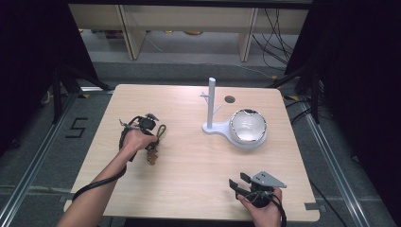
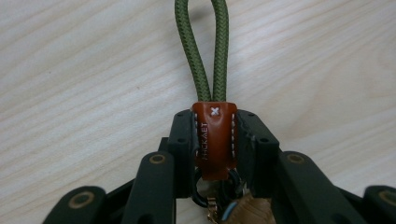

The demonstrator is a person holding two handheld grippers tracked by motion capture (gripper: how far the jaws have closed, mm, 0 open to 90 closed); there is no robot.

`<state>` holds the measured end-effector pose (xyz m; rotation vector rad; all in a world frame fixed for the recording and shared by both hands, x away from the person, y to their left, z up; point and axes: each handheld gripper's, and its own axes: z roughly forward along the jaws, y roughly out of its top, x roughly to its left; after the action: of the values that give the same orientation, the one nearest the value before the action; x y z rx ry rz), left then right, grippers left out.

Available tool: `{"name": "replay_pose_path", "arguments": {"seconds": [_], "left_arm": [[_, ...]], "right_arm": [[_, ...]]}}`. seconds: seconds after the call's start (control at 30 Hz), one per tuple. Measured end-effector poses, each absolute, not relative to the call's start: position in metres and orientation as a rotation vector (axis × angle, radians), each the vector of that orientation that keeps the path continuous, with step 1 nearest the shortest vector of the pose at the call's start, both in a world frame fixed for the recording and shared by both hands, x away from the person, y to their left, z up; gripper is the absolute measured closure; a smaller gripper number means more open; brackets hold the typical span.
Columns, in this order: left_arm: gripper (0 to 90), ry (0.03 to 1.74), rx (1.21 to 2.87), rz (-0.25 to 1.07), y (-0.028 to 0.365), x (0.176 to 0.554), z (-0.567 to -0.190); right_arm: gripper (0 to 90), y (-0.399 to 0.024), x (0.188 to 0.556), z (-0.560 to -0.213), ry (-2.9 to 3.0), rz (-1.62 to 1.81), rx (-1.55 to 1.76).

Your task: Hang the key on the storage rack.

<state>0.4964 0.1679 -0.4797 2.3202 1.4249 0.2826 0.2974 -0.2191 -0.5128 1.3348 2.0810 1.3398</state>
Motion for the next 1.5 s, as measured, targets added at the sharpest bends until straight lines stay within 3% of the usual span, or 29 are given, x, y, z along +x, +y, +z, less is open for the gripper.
{"name": "replay_pose_path", "arguments": {"seconds": [0.47,0.67,0.97,1.5], "left_arm": [[68.5,1.194,2.099,0.367,0.179,0.451,-0.479],[68.5,1.114,2.108,0.399,0.185,0.438,-0.475],[68.5,1.038,1.930,0.424,0.181,0.420,-0.471],[68.4,0.986,1.843,0.483,0.184,0.398,-0.467]], "right_arm": [[44.7,-0.219,0.299,-0.514,2.083,1.338,1.309],[44.4,-0.220,0.298,-0.513,2.089,1.296,1.303],[44.1,-0.220,0.297,-0.513,2.088,1.309,1.330],[43.9,-0.219,0.299,-0.516,2.073,1.335,1.306]]}}
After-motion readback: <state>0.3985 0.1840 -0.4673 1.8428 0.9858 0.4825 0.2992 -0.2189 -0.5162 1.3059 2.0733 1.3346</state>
